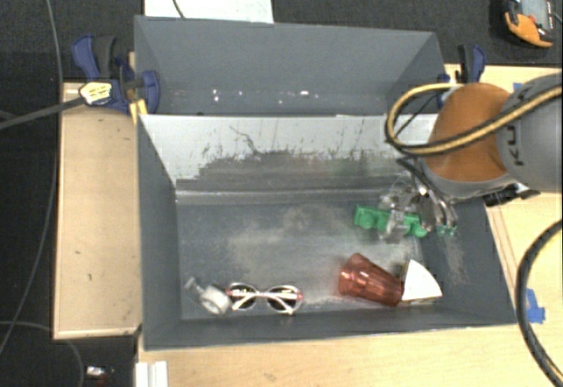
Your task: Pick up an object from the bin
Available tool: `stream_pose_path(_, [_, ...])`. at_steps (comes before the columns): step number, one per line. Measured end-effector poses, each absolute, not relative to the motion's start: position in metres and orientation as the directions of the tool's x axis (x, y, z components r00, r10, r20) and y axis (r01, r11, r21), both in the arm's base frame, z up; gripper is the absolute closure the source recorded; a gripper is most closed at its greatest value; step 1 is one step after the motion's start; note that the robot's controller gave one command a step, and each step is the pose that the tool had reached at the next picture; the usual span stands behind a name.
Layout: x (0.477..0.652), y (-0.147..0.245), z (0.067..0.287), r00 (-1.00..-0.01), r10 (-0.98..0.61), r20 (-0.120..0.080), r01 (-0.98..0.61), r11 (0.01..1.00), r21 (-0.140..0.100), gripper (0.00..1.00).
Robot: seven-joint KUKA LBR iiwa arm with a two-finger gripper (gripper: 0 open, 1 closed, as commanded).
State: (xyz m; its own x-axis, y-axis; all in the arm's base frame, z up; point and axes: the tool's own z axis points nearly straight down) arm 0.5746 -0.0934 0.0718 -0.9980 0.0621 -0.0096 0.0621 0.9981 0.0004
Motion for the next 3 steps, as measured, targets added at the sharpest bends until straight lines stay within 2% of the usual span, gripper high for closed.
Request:
stream_pose_path(1, [0.572,-0.093,0.101,-0.998,0.061,0.0,0.061,0.998,0.002,1.0])
stream_pose_path(2, [0.574,-0.093,0.133,-0.998,0.061,-0.01,0.061,0.998,0.001,1.0])
stream_pose_path(3, [0.574,-0.093,0.14,-0.998,0.06,-0.01,0.06,0.998,0.001,1.0])
